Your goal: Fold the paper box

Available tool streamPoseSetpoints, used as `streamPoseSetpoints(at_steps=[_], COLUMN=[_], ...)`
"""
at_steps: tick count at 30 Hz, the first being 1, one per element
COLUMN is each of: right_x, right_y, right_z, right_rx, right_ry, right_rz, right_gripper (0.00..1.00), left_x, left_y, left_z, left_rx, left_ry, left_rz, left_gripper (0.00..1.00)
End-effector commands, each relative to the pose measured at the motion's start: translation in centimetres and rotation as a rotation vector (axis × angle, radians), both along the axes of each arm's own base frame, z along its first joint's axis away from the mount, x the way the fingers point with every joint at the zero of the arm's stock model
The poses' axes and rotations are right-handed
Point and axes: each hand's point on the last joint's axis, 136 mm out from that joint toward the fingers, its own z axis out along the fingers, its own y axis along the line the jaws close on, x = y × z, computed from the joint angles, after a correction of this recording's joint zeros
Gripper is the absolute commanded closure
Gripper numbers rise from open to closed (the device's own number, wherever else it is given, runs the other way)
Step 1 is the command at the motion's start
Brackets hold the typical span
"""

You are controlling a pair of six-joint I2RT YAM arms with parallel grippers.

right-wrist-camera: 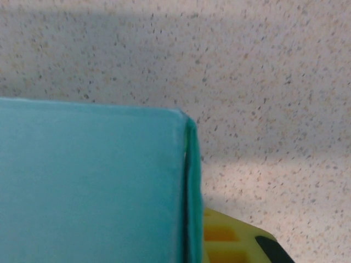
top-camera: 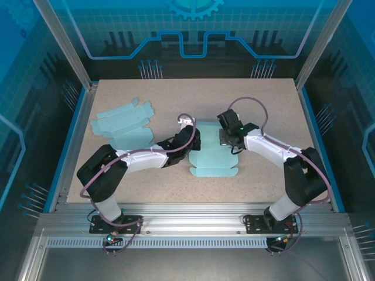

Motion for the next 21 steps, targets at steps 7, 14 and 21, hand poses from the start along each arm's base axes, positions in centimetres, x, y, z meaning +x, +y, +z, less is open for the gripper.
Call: streamPoseSetpoints(at_steps=[7,14,21], right_x=[-1.9,-3.3,-4.1], right_y=[-3.5,-3.6,0.7], right_z=[-2.2,-3.4,-4.0], right_rx=[-0.320,-0.506,-0.424], right_ry=[0.152,0.221,0.211], right_rz=[-0.104,-0.158,-0.101], right_gripper=[0.88,0.92,0.92], left_x=[0.1,1.3,2.3], left_y=[2.0,5.6,8.8], left_z=[0.0,-1.6,-2.8], left_rx=[-0.094,-0.010,0.120], left_ry=[0.096,0.098,0.091], left_rz=[0.068,0.231,0.435], left_gripper=[1.00,1.00,1.00])
